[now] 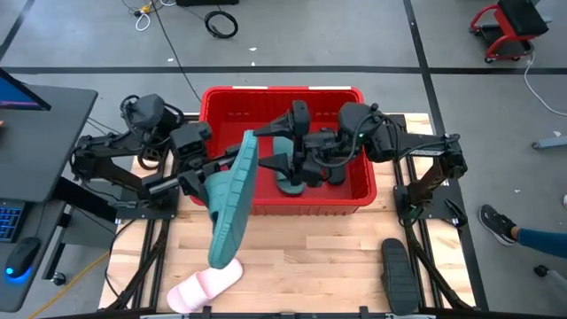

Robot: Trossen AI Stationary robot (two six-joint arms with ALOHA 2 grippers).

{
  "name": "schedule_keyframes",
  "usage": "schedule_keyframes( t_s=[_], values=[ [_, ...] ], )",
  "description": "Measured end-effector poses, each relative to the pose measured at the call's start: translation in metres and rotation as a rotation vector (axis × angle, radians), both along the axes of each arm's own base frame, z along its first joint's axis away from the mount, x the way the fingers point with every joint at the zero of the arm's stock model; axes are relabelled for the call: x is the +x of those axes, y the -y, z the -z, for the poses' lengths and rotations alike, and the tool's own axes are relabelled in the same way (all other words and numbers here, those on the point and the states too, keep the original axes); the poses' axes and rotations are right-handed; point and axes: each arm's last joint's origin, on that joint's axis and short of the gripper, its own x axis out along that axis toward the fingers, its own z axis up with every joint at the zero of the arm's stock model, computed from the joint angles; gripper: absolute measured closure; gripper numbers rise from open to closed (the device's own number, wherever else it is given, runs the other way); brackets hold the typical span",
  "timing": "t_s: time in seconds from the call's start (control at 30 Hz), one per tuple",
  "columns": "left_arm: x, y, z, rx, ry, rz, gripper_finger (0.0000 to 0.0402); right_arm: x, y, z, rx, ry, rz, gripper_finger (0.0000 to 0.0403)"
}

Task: Pick and place slides into bin
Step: Put the green slide into the red bin

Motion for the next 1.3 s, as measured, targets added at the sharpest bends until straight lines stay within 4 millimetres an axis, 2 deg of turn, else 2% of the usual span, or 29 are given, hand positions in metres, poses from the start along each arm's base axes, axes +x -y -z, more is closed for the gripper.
schedule_keyframes(
  t_s=[0.33,0.53,0.9,1.17,1.3],
  values=[
    [0.003,-0.007,-0.001,-0.005,0.023,-0.037,0.039,-0.001,-0.003,-0.001,-0.064,0.02,-0.039,0.0004],
    [0.002,-0.017,-0.002,0.004,0.046,-0.081,0.039,-0.001,-0.005,-0.001,0.011,0.01,-0.101,0.0003],
    [0.007,-0.036,0.0,0.007,0.052,-0.186,0.039,0.0,-0.001,-0.002,0.19,-0.006,-0.057,0.0004],
    [-0.004,-0.046,-0.007,0.015,0.12,-0.29,0.039,0.0,-0.001,-0.004,0.18,0.023,-0.061,0.0003],
    [-0.005,-0.048,-0.009,-0.006,0.137,-0.349,0.039,-0.001,-0.001,-0.009,0.259,0.071,-0.084,0.0003]
  ],
)
